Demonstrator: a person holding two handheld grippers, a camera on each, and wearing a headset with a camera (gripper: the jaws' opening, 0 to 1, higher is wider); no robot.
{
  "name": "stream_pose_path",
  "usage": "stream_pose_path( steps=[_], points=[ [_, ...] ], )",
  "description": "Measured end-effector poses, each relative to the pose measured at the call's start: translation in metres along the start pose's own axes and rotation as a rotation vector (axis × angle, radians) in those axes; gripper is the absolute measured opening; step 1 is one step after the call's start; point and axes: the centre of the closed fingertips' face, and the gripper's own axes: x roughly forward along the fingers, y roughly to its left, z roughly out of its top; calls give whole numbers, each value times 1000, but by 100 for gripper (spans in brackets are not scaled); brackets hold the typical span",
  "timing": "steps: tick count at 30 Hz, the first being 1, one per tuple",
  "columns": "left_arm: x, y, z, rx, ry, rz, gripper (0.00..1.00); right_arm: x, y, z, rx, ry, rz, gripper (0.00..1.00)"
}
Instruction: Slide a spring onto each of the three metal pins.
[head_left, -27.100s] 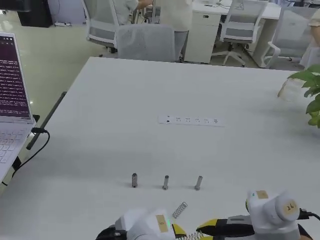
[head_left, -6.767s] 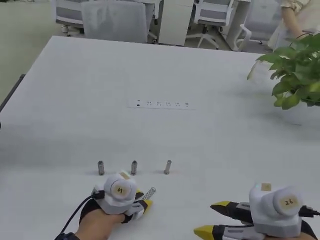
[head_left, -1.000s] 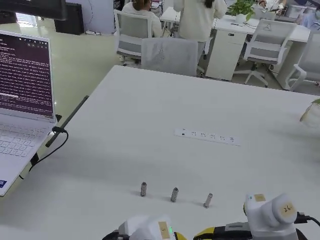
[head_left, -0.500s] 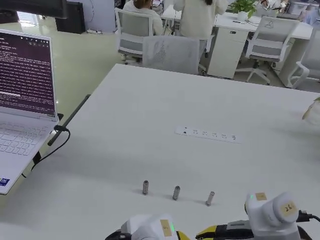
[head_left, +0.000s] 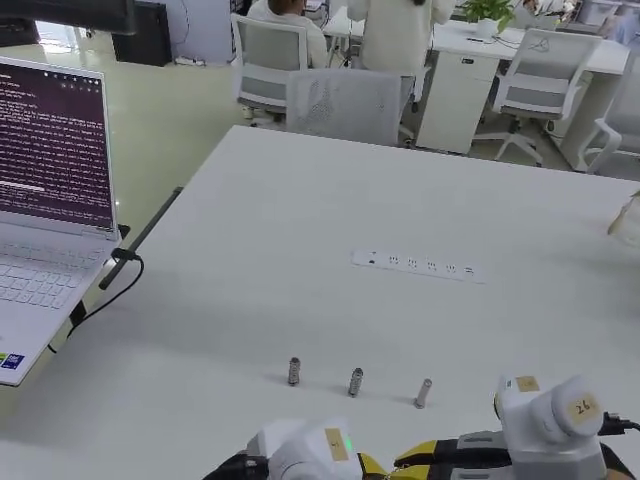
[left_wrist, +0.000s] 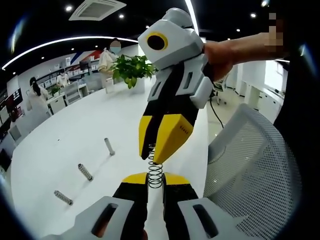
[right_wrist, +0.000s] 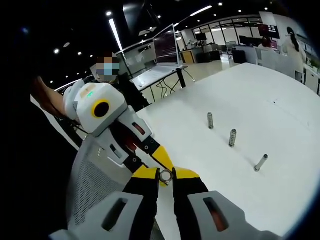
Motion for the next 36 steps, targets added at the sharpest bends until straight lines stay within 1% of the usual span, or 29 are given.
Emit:
stream_pose_path(
  steps=[5,8,11,16,21,23,29,36],
  points=[
    [-3,0,0,-1,0,-4,2,1,3,1,-10,5,6,8],
    [-5,2,0,9,3,1,2,1,3,3,-23,6,8,8],
    [-5,2,1,9,-1,2,2,1,5,5,-52,17,14,8],
    [-7,2,8,6,-20,7,2,-3,5,9,-108,46,18,9],
    [-5,-1,12,5,-34,1,2,-7,5,7,-173,100,25,11],
    [-4,-2,12,2,-40,-1,2,-8,6,7,-190,113,29,12],
    [-5,0,15,-2,-51,3,2,-12,8,8,-255,166,44,13],
    [-7,4,19,-6,-65,7,2,-16,9,10,-355,243,63,16]
  ],
)
